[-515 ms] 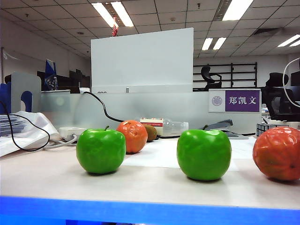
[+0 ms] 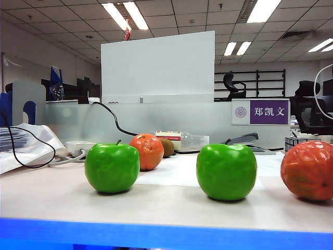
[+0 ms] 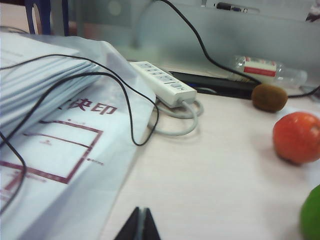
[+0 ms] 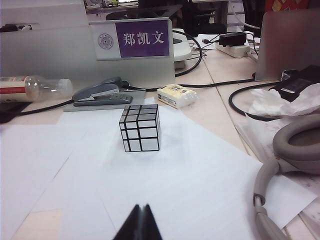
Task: Put the same fruits together.
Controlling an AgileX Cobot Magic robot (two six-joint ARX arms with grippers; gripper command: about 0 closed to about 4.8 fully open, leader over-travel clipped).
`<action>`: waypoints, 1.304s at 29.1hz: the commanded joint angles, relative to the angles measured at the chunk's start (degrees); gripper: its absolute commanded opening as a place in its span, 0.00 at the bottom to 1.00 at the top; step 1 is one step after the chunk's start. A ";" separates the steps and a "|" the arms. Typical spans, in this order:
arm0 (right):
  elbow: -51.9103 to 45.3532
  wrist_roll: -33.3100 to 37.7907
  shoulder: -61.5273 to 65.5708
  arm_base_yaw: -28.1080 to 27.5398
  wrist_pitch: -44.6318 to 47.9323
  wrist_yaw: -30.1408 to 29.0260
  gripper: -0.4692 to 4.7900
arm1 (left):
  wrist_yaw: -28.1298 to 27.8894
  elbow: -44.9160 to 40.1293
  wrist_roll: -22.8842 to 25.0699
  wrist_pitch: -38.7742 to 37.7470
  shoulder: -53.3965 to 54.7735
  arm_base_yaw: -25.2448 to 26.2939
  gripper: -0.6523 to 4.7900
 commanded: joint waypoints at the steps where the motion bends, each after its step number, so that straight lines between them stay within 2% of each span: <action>1: -0.42 2.40 -0.07 0.07 1.01 -1.55 0.09 | 4.22 0.26 -11.23 2.05 -0.07 0.00 0.11; 4: -0.39 2.43 -0.07 0.09 0.98 -1.68 0.09 | 14.45 0.24 -14.67 1.88 -0.07 0.00 0.11; 7: -0.39 2.86 -0.07 0.09 1.03 -1.70 0.09 | 28.39 0.22 -16.35 2.27 -0.07 -0.02 0.11; 11: -0.39 9.25 -0.07 0.09 1.05 -1.70 0.09 | 42.75 0.24 -18.18 2.29 -0.07 -0.04 0.11; 14: -0.39 14.16 -0.07 0.09 1.03 -3.43 0.09 | 51.17 0.24 -19.41 2.43 -0.07 -0.02 0.12; 17: -0.39 14.49 -0.07 0.09 1.27 -6.38 0.09 | 56.96 0.24 -19.19 2.47 -0.07 -0.02 0.12; 19: -0.39 14.82 -0.07 0.09 1.53 -8.90 0.09 | 58.03 0.24 -18.43 2.45 -0.07 -0.02 0.12; 26: -0.02 14.82 -0.07 0.09 3.80 -16.94 0.09 | 55.80 0.24 -16.90 2.73 -0.07 -0.02 0.12; 31: 3.91 13.29 -0.07 0.09 1.33 -16.68 0.09 | 53.09 0.22 -15.61 2.54 -0.07 -0.02 0.12; 34: 8.79 10.25 0.02 0.11 -5.09 -15.26 0.09 | 52.43 0.17 -15.58 2.32 -0.07 -0.02 0.12; 38: 15.82 10.51 1.51 0.11 -12.35 -14.58 0.08 | 52.46 0.20 -15.58 2.32 -0.07 -0.04 0.12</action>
